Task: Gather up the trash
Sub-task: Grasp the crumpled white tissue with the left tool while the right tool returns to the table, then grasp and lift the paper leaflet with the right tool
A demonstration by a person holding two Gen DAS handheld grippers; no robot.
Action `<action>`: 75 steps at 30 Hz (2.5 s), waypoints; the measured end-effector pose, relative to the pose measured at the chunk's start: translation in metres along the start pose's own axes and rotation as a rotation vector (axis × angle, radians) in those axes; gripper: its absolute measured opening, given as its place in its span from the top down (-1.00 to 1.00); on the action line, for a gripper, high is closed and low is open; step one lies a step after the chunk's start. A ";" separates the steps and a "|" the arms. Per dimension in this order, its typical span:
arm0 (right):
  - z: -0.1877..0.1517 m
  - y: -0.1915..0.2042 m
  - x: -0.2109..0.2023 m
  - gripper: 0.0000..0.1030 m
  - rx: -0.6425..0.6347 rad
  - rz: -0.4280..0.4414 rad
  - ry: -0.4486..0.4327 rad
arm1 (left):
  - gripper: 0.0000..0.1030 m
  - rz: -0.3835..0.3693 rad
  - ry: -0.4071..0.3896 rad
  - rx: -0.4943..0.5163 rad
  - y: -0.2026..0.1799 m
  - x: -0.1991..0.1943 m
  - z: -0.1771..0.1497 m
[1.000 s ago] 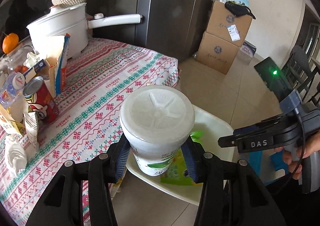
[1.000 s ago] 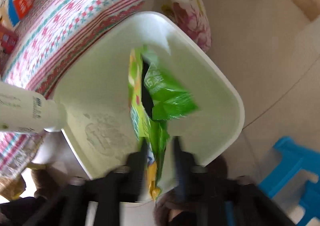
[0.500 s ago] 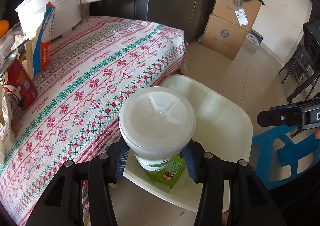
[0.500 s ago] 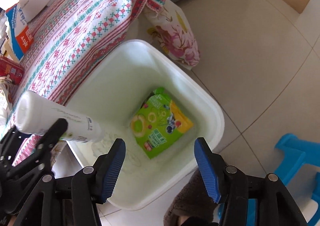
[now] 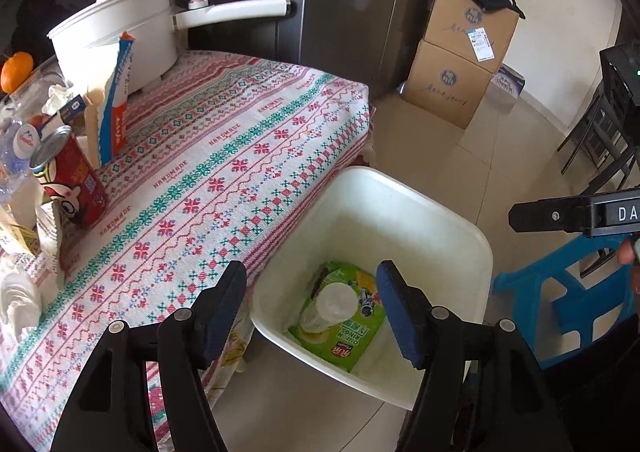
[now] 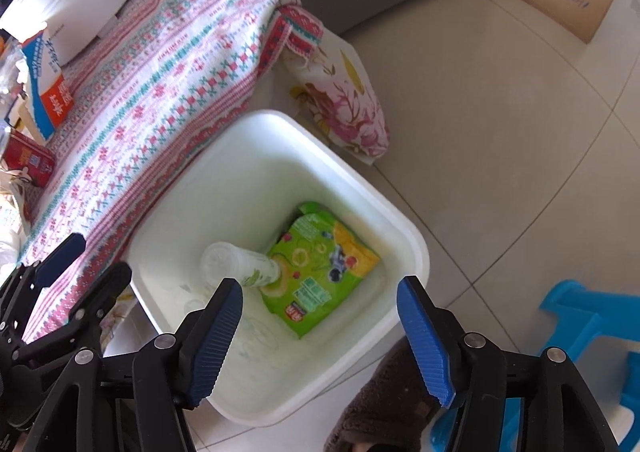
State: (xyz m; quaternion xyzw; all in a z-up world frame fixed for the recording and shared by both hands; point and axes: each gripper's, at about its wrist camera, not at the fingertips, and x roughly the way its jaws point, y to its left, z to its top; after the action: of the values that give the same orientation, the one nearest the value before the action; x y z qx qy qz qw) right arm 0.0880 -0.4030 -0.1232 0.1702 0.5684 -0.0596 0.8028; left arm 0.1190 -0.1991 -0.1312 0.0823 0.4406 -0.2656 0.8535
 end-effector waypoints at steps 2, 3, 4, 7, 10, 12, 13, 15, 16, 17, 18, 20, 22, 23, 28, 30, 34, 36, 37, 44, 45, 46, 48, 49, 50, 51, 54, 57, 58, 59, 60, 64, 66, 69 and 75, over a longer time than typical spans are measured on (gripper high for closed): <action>0.000 0.003 -0.006 -0.35 -0.007 0.006 -0.022 | -0.39 0.008 -0.011 -0.006 0.006 -0.012 0.000; 0.000 0.006 -0.008 -0.35 -0.012 0.008 -0.033 | -0.43 0.014 -0.019 -0.010 0.009 -0.018 0.000; 0.000 0.009 -0.011 -0.36 -0.017 0.011 -0.045 | -0.48 0.022 -0.026 -0.015 0.012 -0.024 0.000; 0.001 0.018 -0.019 -0.38 -0.034 0.019 -0.079 | -0.56 0.039 -0.042 -0.040 0.026 -0.041 0.000; 0.002 0.028 -0.024 -0.40 -0.054 0.021 -0.112 | -0.62 0.067 -0.053 -0.071 0.042 -0.059 -0.002; 0.003 0.038 -0.028 -0.41 -0.071 0.025 -0.137 | -0.65 0.087 -0.057 -0.096 0.054 -0.068 -0.003; 0.003 0.042 -0.031 -0.43 -0.080 0.028 -0.149 | -0.66 0.096 -0.060 -0.109 0.061 -0.073 -0.005; 0.003 0.052 -0.034 -0.46 -0.100 0.032 -0.172 | -0.67 0.116 -0.066 -0.133 0.075 -0.081 -0.007; 0.003 0.058 -0.036 -0.48 -0.109 0.035 -0.181 | -0.67 0.128 -0.067 -0.145 0.082 -0.085 -0.008; 0.004 0.062 -0.036 -0.50 -0.119 0.038 -0.189 | -0.67 0.141 -0.068 -0.155 0.089 -0.089 -0.009; 0.003 0.067 -0.037 -0.50 -0.128 0.041 -0.194 | -0.67 0.154 -0.069 -0.164 0.096 -0.093 -0.011; 0.004 0.078 -0.037 -0.51 -0.147 0.051 -0.200 | -0.67 0.181 -0.070 -0.182 0.111 -0.099 -0.014; 0.004 0.089 -0.036 -0.52 -0.167 0.058 -0.200 | -0.67 0.205 -0.071 -0.203 0.128 -0.105 -0.018; 0.004 0.095 -0.035 -0.53 -0.178 0.060 -0.199 | -0.67 0.217 -0.070 -0.212 0.137 -0.107 -0.019; 0.006 0.124 -0.030 -0.54 -0.229 0.075 -0.191 | -0.67 0.260 -0.054 -0.246 0.178 -0.107 -0.028; 0.006 0.134 -0.028 -0.54 -0.245 0.080 -0.187 | -0.67 0.254 -0.041 -0.251 0.192 -0.103 -0.033; 0.007 0.154 -0.022 -0.55 -0.272 0.091 -0.171 | -0.67 0.200 -0.009 -0.241 0.213 -0.088 -0.039; 0.008 0.163 -0.019 -0.55 -0.283 0.094 -0.159 | -0.67 0.186 0.015 -0.223 0.219 -0.078 -0.042; 0.009 0.167 -0.017 -0.55 -0.287 0.097 -0.153 | -0.67 0.186 0.032 -0.217 0.221 -0.072 -0.043; 0.012 0.185 -0.007 -0.55 -0.303 0.109 -0.125 | -0.66 0.208 0.074 -0.263 0.238 -0.041 -0.039; 0.013 0.187 -0.006 -0.55 -0.304 0.109 -0.123 | -0.60 0.199 0.075 -0.281 0.241 -0.038 -0.038; 0.013 0.190 -0.004 -0.55 -0.306 0.108 -0.122 | -0.45 0.188 0.078 -0.300 0.244 -0.036 -0.037; 0.014 0.193 -0.002 -0.55 -0.308 0.103 -0.118 | -0.07 0.166 0.094 -0.342 0.251 -0.031 -0.037; 0.014 0.195 -0.001 -0.55 -0.308 0.101 -0.116 | 0.08 0.161 0.099 -0.363 0.253 -0.030 -0.037; 0.014 0.196 0.001 -0.55 -0.307 0.100 -0.114 | 0.15 0.168 0.096 -0.376 0.255 -0.031 -0.036; 0.014 0.198 0.002 -0.55 -0.307 0.098 -0.112 | 0.32 0.167 0.090 -0.385 0.257 -0.033 -0.037; 0.013 0.203 0.006 -0.55 -0.301 0.104 -0.106 | 0.42 0.164 0.081 -0.408 0.263 -0.044 -0.041; 0.012 0.212 0.012 -0.55 -0.298 0.111 -0.100 | 0.45 0.192 0.063 -0.398 0.258 -0.061 -0.042; 0.011 0.216 0.015 -0.55 -0.298 0.114 -0.097 | 0.45 0.199 0.054 -0.396 0.257 -0.068 -0.042; 0.011 0.220 0.017 -0.55 -0.297 0.119 -0.093 | 0.45 0.206 0.045 -0.396 0.255 -0.076 -0.042; 0.010 0.225 0.020 -0.55 -0.296 0.130 -0.090 | 0.46 0.217 0.037 -0.393 0.254 -0.084 -0.042; 0.007 0.244 0.031 -0.55 -0.298 0.174 -0.093 | 0.46 0.241 0.006 -0.401 0.252 -0.117 -0.045; 0.006 0.256 0.039 -0.55 -0.304 0.197 -0.098 | 0.46 0.251 -0.004 -0.415 0.255 -0.130 -0.047; 0.008 0.273 0.052 -0.55 -0.315 0.250 -0.096 | 0.46 0.292 -0.022 -0.403 0.256 -0.149 -0.052; 0.010 0.305 0.086 -0.48 -0.281 0.376 -0.078 | 0.46 0.313 -0.012 -0.438 0.270 -0.160 -0.065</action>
State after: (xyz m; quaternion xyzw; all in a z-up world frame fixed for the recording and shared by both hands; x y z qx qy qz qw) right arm 0.2151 -0.1128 -0.1380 0.1572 0.4979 0.1644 0.8369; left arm 0.1399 0.1146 -0.0684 -0.0390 0.4643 -0.0293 0.8843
